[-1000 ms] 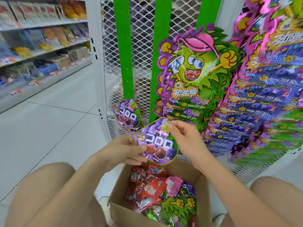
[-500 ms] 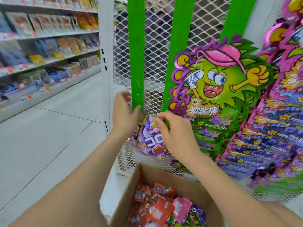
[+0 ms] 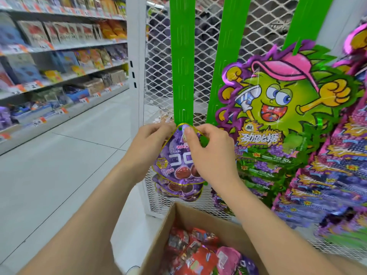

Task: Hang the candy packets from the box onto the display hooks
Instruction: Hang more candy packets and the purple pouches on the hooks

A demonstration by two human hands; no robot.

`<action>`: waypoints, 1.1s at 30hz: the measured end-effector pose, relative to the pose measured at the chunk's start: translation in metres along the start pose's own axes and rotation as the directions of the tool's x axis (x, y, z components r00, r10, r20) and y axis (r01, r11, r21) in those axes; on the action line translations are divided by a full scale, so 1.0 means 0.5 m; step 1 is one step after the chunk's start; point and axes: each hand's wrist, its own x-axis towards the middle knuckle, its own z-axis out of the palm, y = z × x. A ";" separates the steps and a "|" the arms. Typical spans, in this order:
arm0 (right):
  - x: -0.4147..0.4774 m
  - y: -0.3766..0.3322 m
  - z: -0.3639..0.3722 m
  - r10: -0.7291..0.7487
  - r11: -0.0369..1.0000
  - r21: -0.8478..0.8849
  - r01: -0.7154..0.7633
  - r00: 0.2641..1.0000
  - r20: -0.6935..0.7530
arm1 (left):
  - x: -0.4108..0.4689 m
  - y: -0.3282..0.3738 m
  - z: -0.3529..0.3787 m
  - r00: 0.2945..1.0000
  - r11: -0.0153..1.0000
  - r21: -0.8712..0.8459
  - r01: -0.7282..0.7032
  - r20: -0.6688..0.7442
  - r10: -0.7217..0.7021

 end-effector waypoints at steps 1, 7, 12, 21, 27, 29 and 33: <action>0.000 0.000 0.003 0.024 1.000 0.004 -0.024 1.000 -0.007 | -0.006 0.003 0.000 1.000 1.000 -0.007 -0.008 0.014 0.008; -0.005 0.003 0.003 0.110 0.994 0.008 -0.110 0.994 -0.005 | -0.018 0.013 0.009 0.996 0.996 0.054 -0.067 0.066 0.063; -0.011 0.014 0.001 0.122 0.993 -0.001 -0.122 0.993 -0.005 | -0.015 0.004 0.013 0.991 0.985 0.137 -0.103 0.102 0.090; -0.016 0.009 -0.003 0.138 0.986 0.099 -0.131 0.988 -0.072 | -0.024 0.007 0.035 0.999 0.996 0.078 -0.047 0.005 0.047; -0.020 -0.006 0.000 0.141 0.989 0.062 -0.136 0.984 -0.104 | -0.032 0.022 0.033 0.998 0.997 0.061 -0.044 0.040 0.042; -0.020 -0.006 0.001 0.150 0.988 0.061 -0.144 0.982 -0.115 | -0.035 0.024 0.032 0.996 0.995 0.067 -0.078 0.055 0.075; -0.026 0.000 0.001 0.160 0.986 0.059 -0.155 0.981 -0.111 | -0.032 0.021 0.031 0.988 0.980 0.140 -0.145 0.069 0.136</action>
